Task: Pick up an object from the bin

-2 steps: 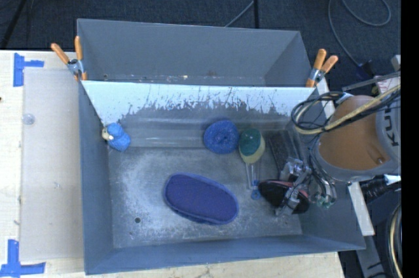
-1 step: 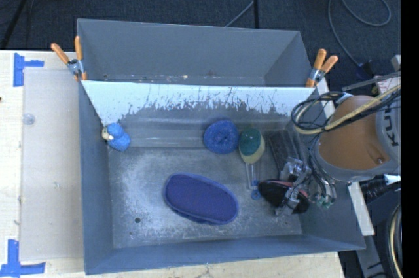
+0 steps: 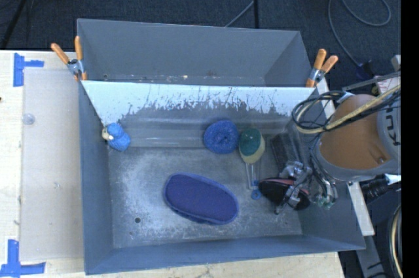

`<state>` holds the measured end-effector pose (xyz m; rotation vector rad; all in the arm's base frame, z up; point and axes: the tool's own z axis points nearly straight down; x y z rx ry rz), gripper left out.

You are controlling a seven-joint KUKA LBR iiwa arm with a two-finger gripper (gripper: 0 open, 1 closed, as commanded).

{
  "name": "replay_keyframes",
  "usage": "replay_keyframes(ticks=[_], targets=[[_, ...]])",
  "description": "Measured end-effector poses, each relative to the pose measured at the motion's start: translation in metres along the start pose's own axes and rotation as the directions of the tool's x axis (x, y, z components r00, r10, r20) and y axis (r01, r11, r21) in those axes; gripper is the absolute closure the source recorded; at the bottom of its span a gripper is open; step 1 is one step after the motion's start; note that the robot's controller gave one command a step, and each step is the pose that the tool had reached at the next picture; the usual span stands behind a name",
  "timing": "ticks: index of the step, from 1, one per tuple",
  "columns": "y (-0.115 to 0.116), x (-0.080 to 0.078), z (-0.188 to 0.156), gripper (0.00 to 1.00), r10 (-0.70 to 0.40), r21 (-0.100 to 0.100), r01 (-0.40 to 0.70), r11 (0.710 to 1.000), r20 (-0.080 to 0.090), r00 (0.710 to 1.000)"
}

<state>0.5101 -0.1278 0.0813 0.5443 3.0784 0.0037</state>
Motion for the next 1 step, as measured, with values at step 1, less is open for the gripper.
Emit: replay_keyframes(ticks=[1], targets=[[-0.0005, 0.0031, -0.0172, 1.0, -0.001, 0.002, 0.001, 1.0, -0.012, 1.0]])
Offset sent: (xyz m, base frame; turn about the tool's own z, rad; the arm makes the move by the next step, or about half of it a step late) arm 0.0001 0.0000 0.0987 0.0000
